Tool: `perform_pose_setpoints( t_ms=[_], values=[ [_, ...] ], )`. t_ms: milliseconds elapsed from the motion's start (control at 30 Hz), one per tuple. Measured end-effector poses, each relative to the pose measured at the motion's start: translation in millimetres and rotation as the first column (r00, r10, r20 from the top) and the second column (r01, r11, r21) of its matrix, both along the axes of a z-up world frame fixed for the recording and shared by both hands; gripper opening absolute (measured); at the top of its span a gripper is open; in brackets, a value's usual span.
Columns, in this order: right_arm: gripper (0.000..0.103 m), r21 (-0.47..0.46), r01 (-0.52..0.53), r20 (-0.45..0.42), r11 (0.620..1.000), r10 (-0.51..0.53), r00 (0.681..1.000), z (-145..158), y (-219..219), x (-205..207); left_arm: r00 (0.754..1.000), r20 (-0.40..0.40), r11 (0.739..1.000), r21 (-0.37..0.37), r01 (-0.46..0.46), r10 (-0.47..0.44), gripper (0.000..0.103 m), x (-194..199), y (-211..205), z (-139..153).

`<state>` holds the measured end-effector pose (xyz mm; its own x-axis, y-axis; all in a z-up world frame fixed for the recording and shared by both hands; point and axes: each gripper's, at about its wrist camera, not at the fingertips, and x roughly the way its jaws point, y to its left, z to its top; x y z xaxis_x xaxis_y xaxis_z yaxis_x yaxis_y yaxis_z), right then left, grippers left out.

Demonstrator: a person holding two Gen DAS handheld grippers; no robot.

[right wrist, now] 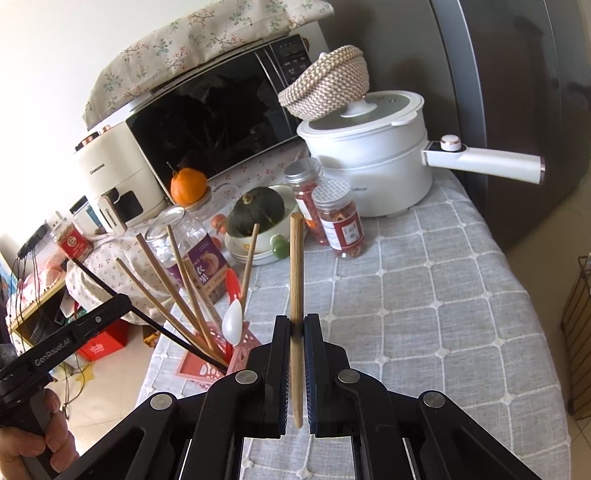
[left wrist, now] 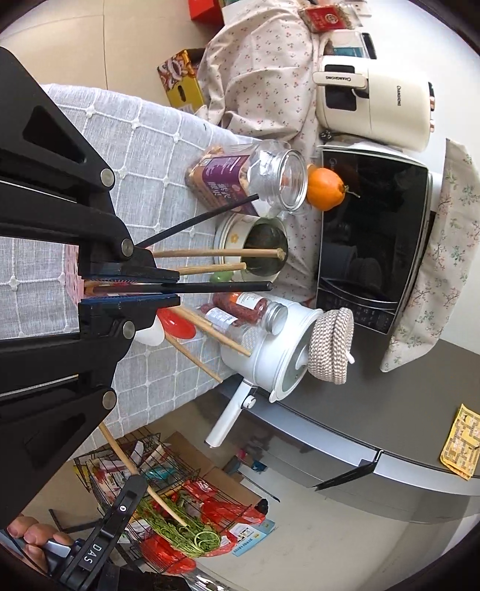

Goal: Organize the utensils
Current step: 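Insert the black chopstick into the pink basket with the left tool while the right tool lifts its wooden chopstick, then lower the wooden chopstick into the pink basket and open the right tool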

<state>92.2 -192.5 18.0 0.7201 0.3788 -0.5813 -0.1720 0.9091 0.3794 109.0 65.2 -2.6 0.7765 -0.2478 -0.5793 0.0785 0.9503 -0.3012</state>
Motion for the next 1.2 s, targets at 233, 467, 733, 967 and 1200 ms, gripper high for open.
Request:
perform_pose_setpoints(
  t_ms=[233,467,733,967,1200],
  values=[
    [0.005,0.028,-0.010,0.066,1.000,0.008,0.998,12,2,-5,0.998,-0.028,0.998,-0.014,-0.057,0.057,0.007,16,11,-11],
    [0.005,0.068,-0.034,0.139,0.997,0.024,0.990,27,8,-10,0.995,-0.080,0.998,-0.007,-0.060,0.059,0.010,26,13,-20],
    [0.006,0.099,-0.069,0.189,0.993,0.050,0.981,37,23,-11,0.998,-0.053,0.999,0.020,-0.037,0.038,0.051,5,10,-2],
    [0.006,0.108,-0.092,0.192,0.990,0.070,0.979,34,43,-4,0.995,-0.094,0.998,0.061,-0.025,0.031,0.061,-22,17,3],
    [0.006,0.113,-0.099,0.189,0.989,0.077,0.979,28,61,8,0.984,-0.177,0.989,0.142,0.032,-0.006,0.062,-31,20,-21]
  ],
)
